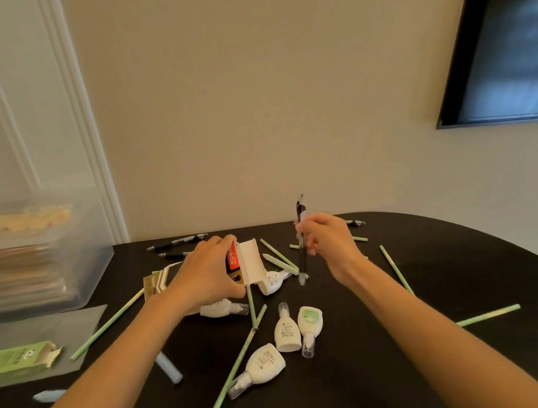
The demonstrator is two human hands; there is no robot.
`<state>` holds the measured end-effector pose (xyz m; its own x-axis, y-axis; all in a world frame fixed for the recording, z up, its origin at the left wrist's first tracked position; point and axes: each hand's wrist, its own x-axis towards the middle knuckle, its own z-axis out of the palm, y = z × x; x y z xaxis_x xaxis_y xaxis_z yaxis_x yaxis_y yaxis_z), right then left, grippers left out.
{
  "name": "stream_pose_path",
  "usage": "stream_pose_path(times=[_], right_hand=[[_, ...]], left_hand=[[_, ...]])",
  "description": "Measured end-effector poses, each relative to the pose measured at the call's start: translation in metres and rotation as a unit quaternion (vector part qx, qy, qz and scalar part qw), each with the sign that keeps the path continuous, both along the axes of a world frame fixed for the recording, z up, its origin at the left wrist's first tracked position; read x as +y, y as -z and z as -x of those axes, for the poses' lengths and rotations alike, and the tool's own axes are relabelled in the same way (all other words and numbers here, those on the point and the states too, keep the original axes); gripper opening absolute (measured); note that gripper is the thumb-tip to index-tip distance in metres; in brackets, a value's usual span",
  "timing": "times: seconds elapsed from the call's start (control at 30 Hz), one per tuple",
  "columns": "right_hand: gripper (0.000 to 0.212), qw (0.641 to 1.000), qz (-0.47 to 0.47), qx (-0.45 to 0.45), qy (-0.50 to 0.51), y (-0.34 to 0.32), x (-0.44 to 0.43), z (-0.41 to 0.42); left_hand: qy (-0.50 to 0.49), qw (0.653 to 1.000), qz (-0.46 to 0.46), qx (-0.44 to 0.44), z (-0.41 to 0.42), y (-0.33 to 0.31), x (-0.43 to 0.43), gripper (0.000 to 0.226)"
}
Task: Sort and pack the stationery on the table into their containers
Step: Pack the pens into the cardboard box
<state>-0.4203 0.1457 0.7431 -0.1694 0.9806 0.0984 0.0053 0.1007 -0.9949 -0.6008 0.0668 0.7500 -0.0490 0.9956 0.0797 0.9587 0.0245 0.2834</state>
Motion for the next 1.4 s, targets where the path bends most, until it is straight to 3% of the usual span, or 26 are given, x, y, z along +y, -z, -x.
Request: stream_pose_path(times=[0.07,0.17,0.37,0.67,0.8,0.97,1.13,1.4], right_hand=[[0.008,0.989,0.049,0.133,-0.032,-0.011,-0.017,0.011],[0.007,0.979,0.075,0.188,-0.035,-0.018,-0.036,0.029],[0.017,0.993,0.029,0.114,-0.026,-0.010,-0.070,0.065],[0.014,0.994,-0.080,-0.013,-0.067,-0.010,-0.096,0.084],[0.023,0.981,-0.073,-0.154,-0.094,-0.008,-0.101,0.089],[0.016,0.975,-0.080,-0.162,-0.128,-0.011,-0.102,0.080],[0.016,0.952,-0.174,-0.225,-0.112,-0.007,-0.100,0.078],[0.021,0.917,-0.199,-0.311,-0.153,-0.012,-0.103,0.092]], left_hand=[[0.003,1.000,0.015,-0.020,0.010,-0.003,-0.013,0.090],[0.011,0.998,0.031,-0.052,0.023,-0.009,-0.032,0.088],[0.028,0.995,0.040,-0.083,0.039,-0.013,-0.063,0.090],[0.030,0.990,0.042,-0.129,0.053,-0.017,-0.086,0.086],[0.062,0.989,0.031,-0.133,0.050,-0.023,-0.089,0.067],[0.052,0.990,0.050,-0.121,0.057,-0.021,-0.093,0.081],[0.062,0.990,0.048,-0.114,0.054,-0.021,-0.094,0.074],[0.095,0.990,0.042,-0.093,0.048,-0.021,-0.085,0.065]])
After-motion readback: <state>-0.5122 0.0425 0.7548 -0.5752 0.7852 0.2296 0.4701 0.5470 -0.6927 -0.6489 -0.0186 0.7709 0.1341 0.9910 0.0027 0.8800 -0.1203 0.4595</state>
